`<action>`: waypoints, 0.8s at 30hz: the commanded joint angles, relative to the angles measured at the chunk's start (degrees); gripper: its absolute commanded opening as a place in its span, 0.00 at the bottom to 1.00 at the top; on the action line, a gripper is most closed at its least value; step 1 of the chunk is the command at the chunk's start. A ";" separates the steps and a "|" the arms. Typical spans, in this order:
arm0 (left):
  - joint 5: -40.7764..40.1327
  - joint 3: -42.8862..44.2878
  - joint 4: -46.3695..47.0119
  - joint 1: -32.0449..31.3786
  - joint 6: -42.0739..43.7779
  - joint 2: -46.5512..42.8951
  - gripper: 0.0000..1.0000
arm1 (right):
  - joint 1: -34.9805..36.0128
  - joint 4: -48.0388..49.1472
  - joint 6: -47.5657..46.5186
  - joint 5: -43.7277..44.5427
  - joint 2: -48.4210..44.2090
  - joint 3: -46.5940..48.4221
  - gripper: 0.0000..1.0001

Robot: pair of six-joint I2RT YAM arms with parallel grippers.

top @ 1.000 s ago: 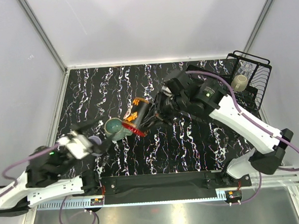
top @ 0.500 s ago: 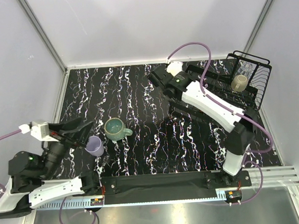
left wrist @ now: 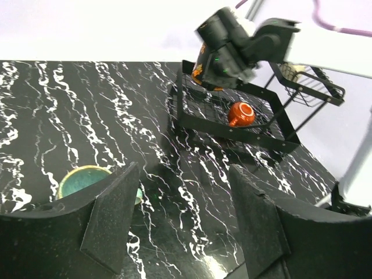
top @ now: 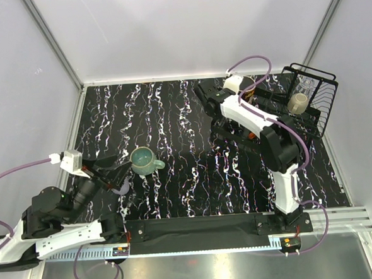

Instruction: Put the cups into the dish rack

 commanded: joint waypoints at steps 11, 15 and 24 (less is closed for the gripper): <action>2.71 -0.57 -1.45 -0.23 -4.15 -1.91 0.70 | -6.45 -4.49 23.11 12.46 8.28 5.00 0.00; 2.45 -1.01 -2.33 -0.23 -5.47 -2.53 0.71 | -7.41 -2.56 21.36 12.28 10.22 5.17 0.00; -0.36 -0.75 -6.02 -0.23 -10.04 -1.92 0.74 | -9.44 1.05 18.11 9.47 12.42 4.73 0.18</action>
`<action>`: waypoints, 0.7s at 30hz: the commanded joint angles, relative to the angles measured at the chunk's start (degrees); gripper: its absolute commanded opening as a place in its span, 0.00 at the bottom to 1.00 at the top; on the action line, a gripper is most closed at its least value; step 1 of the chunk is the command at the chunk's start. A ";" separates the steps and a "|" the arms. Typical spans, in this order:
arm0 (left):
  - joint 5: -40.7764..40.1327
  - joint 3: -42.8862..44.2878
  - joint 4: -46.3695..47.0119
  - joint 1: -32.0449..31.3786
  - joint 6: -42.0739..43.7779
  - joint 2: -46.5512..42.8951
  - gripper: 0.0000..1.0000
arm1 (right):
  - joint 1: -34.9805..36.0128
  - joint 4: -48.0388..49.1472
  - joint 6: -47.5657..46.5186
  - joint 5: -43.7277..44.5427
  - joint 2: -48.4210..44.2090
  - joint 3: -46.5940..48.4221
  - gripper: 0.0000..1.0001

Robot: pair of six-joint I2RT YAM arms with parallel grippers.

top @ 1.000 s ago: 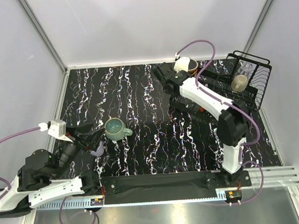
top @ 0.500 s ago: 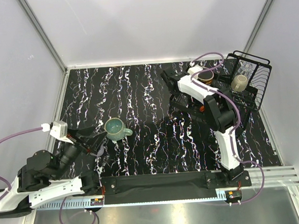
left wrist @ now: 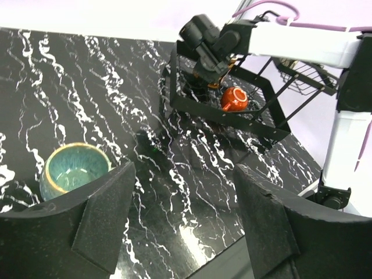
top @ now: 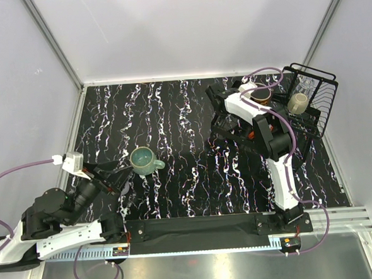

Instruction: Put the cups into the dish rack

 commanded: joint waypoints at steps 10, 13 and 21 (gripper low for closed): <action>-3.04 -0.23 -2.37 -0.21 -7.92 1.17 0.75 | -0.23 -0.23 -2.02 -0.69 -0.72 1.51 0.73; -2.33 1.09 -4.31 -0.21 -9.33 3.54 0.75 | 0.20 -1.11 -3.33 -2.45 -1.33 1.51 0.84; -4.35 2.68 -11.17 -0.21 -17.06 8.02 0.70 | 3.89 -6.11 -6.68 -6.59 -5.90 3.45 0.98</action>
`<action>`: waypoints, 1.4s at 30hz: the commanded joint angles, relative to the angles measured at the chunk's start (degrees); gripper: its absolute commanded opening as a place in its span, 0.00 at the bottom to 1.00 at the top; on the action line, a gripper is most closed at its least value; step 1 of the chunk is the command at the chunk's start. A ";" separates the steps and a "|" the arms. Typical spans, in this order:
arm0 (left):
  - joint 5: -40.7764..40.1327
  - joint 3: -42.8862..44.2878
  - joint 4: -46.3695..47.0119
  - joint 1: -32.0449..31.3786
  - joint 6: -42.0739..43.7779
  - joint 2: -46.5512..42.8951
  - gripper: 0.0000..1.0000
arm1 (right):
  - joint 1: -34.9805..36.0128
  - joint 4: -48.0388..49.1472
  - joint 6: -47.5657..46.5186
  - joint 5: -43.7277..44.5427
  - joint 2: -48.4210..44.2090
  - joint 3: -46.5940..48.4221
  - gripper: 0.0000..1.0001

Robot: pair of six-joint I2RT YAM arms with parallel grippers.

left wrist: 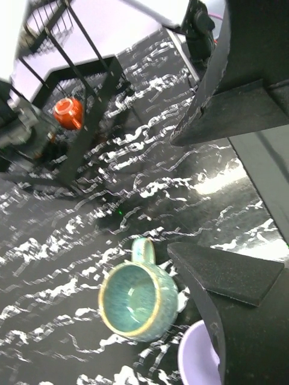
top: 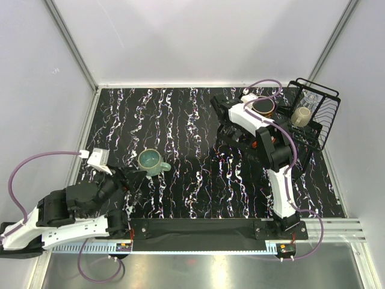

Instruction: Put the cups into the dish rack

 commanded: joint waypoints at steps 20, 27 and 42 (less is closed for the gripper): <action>22.40 13.62 2.39 24.58 10.74 33.45 0.96 | 22.44 -12.29 -14.96 -28.30 -31.51 -8.84 1.00; 24.33 17.39 0.13 39.64 9.89 45.21 0.99 | 27.02 -8.78 -7.75 -35.77 -47.00 -22.63 1.00; 25.01 17.23 0.47 58.37 11.54 58.86 0.93 | 28.96 -4.03 -12.05 -41.23 -56.24 -29.16 0.99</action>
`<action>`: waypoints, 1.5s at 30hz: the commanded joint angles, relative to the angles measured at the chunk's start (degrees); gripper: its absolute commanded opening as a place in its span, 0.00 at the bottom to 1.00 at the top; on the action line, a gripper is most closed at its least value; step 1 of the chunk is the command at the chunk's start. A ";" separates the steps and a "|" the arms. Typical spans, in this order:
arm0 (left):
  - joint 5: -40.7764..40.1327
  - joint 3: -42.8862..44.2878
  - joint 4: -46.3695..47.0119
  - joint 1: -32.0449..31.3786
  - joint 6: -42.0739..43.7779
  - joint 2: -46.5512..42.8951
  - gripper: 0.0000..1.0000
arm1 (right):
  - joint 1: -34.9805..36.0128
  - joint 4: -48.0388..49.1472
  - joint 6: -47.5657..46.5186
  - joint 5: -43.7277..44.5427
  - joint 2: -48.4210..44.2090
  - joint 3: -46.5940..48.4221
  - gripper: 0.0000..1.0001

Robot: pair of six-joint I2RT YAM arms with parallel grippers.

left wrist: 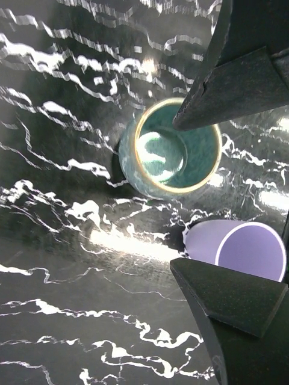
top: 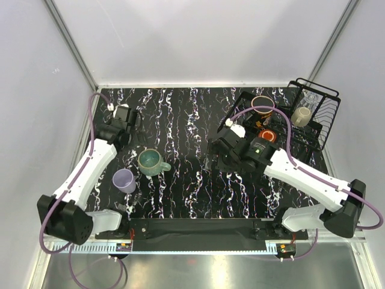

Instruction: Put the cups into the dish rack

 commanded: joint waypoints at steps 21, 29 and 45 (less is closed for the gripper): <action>1.73 -9.15 10.26 0.78 -1.22 11.81 0.74 | 0.56 2.93 -2.46 -0.11 -7.74 -1.27 1.00; 6.39 -9.33 12.63 0.78 0.01 15.68 0.36 | 0.56 2.40 -2.11 -0.20 -8.97 -0.84 1.00; 17.01 0.16 12.10 0.69 1.68 2.95 0.00 | 0.56 4.14 -0.09 -3.18 -14.86 -1.10 1.00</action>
